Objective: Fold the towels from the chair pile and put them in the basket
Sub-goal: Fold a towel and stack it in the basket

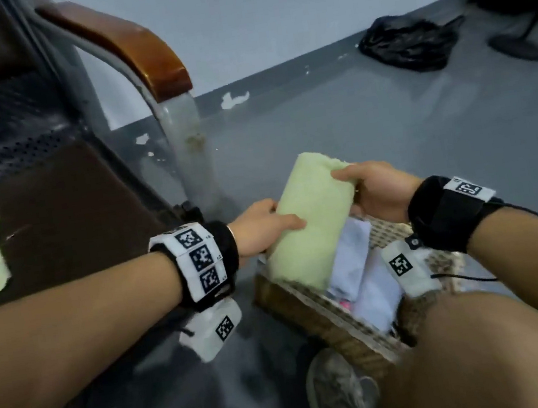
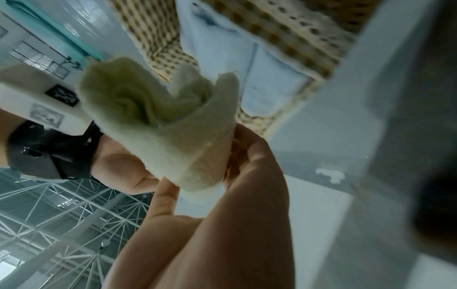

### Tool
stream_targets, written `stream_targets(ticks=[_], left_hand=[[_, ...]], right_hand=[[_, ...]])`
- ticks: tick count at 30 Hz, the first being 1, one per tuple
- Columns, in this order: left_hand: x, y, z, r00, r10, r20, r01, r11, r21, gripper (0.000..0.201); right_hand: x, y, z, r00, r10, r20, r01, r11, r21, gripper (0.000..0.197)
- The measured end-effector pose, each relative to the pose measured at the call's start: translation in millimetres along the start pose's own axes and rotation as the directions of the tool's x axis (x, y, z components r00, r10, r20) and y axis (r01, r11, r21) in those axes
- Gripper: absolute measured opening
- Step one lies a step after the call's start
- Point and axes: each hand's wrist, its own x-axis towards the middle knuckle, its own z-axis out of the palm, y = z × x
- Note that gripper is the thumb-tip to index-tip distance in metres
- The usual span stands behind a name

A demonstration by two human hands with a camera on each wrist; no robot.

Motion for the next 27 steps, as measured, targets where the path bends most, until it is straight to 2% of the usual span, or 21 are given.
stream_targets(ticks=[2, 6, 8, 9, 11, 15, 17, 20, 22, 25, 27], left_hand=[[26.4, -2.9, 44.6, 0.999, -0.033, 0.032, 0.033, 0.999, 0.023, 0.031], [64.4, -25.2, 125.5, 0.98, -0.147, 0.134, 0.137, 0.987, 0.078, 0.045], [77.6, -37.7, 155.4, 0.963, -0.2, 0.178, 0.187, 0.979, 0.087, 0.035], [83.7, -44.4, 168.1, 0.955, -0.229, 0.19, 0.214, 0.972, 0.094, 0.033], [93.3, -56.3, 187.5, 0.941, -0.28, 0.189, 0.253, 0.955, 0.156, 0.043], [109.2, -77.3, 201.2, 0.946, -0.295, 0.137, 0.218, 0.887, 0.407, 0.041], [113.1, -84.6, 203.4, 0.945, -0.303, 0.124, 0.214, 0.857, 0.469, 0.042], [113.2, -87.0, 205.9, 0.951, -0.29, 0.105, 0.205, 0.849, 0.487, 0.042], [112.3, -83.3, 204.8, 0.951, -0.288, 0.109, 0.208, 0.861, 0.464, 0.034], [108.3, -66.6, 193.0, 0.957, -0.264, 0.123, 0.196, 0.897, 0.397, 0.019], [102.7, -50.0, 177.4, 0.964, -0.219, 0.15, 0.159, 0.929, 0.334, 0.016]], right_hand=[[-0.2, 30.5, -43.4, 0.992, 0.057, -0.111, -0.049, 0.996, 0.075, 0.031], [-4.3, 91.9, -104.8, 0.94, 0.195, -0.281, -0.16, 0.977, 0.144, 0.021], [-2.7, 118.8, -123.9, 0.903, 0.259, -0.342, -0.217, 0.964, 0.156, 0.02], [-0.7, 131.4, -130.4, 0.887, 0.291, -0.358, -0.245, 0.955, 0.169, 0.021], [5.2, 153.1, -137.9, 0.858, 0.346, -0.38, -0.288, 0.936, 0.202, 0.022], [21.7, 185.8, -137.0, 0.819, 0.403, -0.408, -0.355, 0.915, 0.191, 0.016], [28.4, 193.8, -134.1, 0.806, 0.414, -0.423, -0.385, 0.91, 0.156, 0.008], [36.3, 193.8, -131.9, 0.814, 0.398, -0.424, -0.405, 0.911, 0.077, 0.023], [40.1, 187.4, -132.7, 0.828, 0.344, -0.443, -0.422, 0.902, -0.089, 0.03], [38.0, 162.1, -132.0, 0.875, 0.188, -0.445, -0.407, 0.783, -0.47, 0.025], [34.4, 139.1, -127.0, 0.918, 0.137, -0.372, -0.359, 0.684, -0.634, 0.028]])
